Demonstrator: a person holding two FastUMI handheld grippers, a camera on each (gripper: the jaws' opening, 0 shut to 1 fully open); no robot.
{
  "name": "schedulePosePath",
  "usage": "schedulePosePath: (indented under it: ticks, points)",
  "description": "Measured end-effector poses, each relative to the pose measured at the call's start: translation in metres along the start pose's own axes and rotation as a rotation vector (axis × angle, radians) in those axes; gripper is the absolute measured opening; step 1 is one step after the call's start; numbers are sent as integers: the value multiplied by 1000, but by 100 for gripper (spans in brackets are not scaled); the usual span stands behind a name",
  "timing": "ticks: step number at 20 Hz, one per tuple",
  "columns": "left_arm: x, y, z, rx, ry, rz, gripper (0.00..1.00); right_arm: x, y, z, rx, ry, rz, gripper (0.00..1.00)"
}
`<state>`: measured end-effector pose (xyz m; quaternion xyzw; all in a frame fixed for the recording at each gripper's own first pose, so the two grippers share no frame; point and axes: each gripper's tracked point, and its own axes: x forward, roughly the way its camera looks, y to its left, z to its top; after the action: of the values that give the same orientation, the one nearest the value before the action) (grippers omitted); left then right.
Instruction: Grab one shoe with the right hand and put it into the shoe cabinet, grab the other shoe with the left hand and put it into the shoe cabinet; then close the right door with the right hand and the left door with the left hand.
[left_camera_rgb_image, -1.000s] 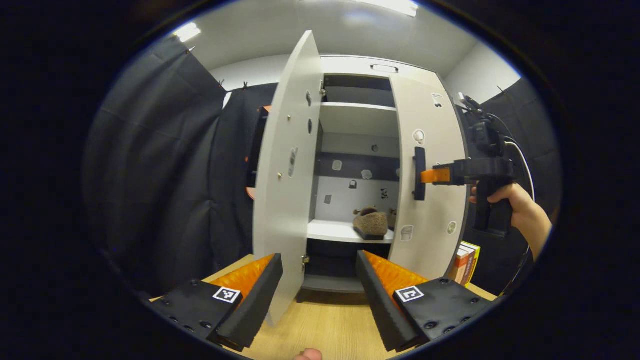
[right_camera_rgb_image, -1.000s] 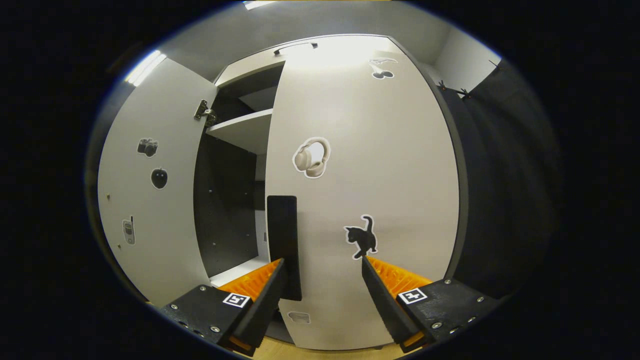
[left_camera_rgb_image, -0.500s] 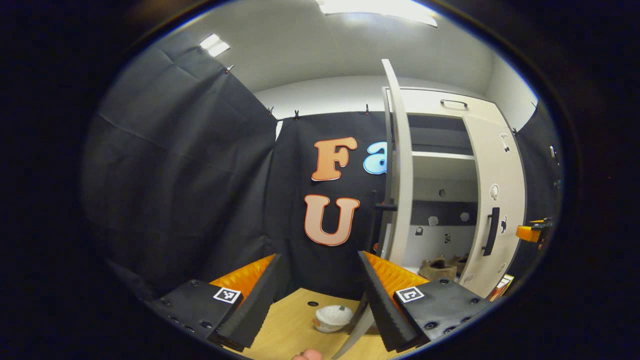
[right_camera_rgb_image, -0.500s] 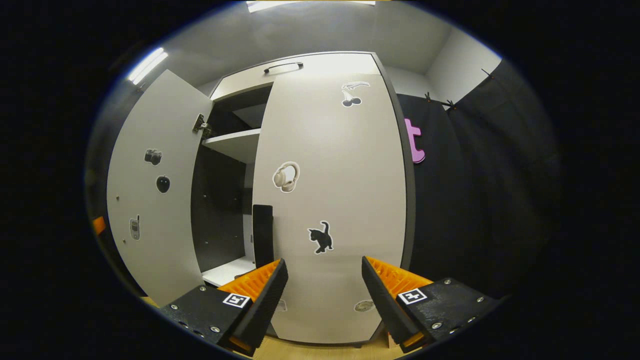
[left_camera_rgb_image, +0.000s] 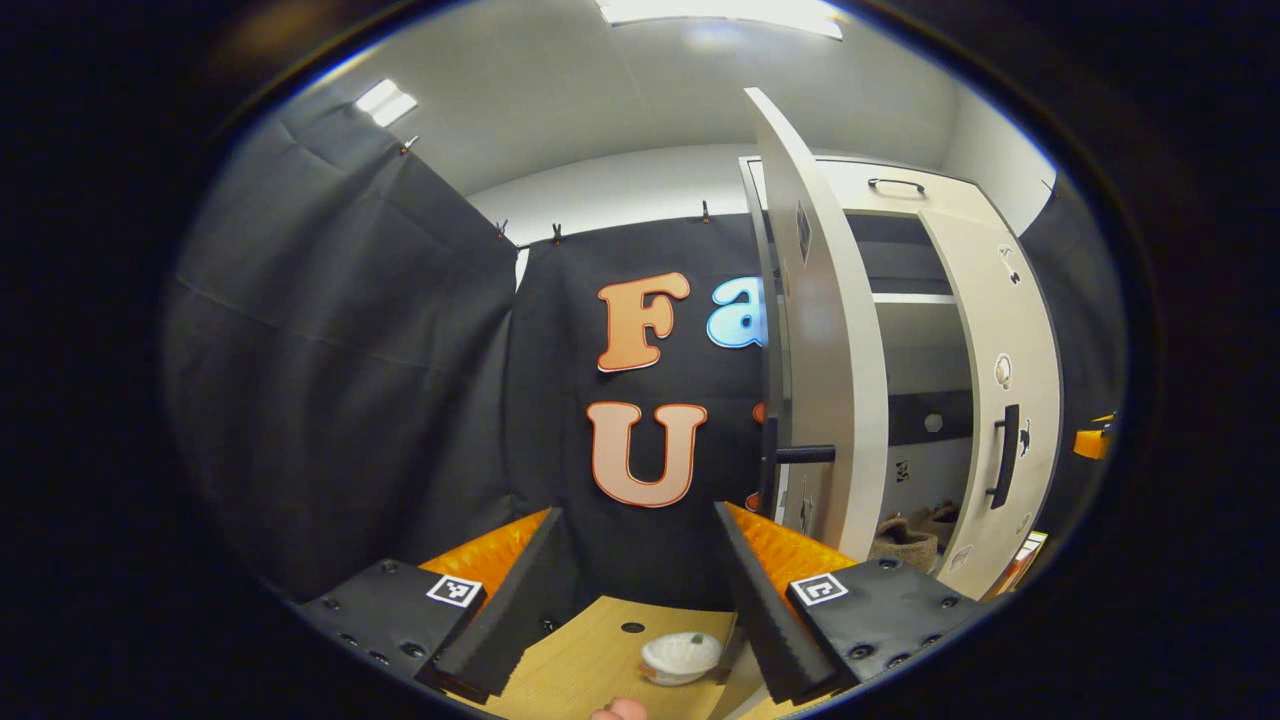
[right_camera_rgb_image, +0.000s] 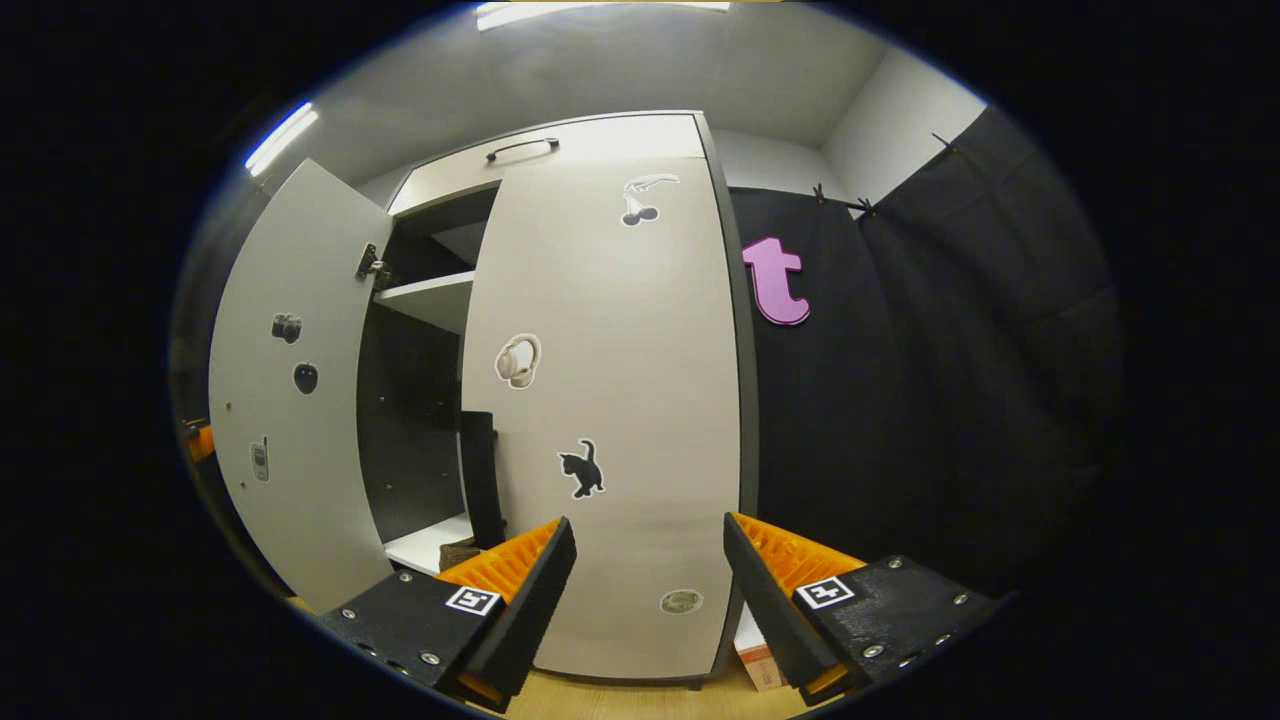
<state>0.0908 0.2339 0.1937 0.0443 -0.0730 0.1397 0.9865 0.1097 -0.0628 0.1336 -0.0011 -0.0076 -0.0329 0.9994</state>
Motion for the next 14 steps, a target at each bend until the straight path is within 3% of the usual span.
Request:
schedulePosePath:
  ticks: [1,4,6,7,10,11,14]
  points:
    - [1,-1,0,2,0,-3,99,0,-3,1,3,0,-6,92]
    - [1,-8,2,20,4,-11,94,-1,-6,1,5,0,-8,92]
    - [-5,-25,2,14,5,-39,99,-2,-6,2,7,-1,-5,92]
    - [-9,-33,2,6,9,-57,94,-3,-4,2,8,-2,-1,92]
    - [-15,-60,2,-11,15,-122,94,-5,0,2,8,-6,2,92]
    - [-16,-73,3,-19,10,-155,99,-6,1,1,16,-7,3,92]
    - [-17,-118,2,-39,13,-254,89,-10,10,-3,51,-2,20,92]
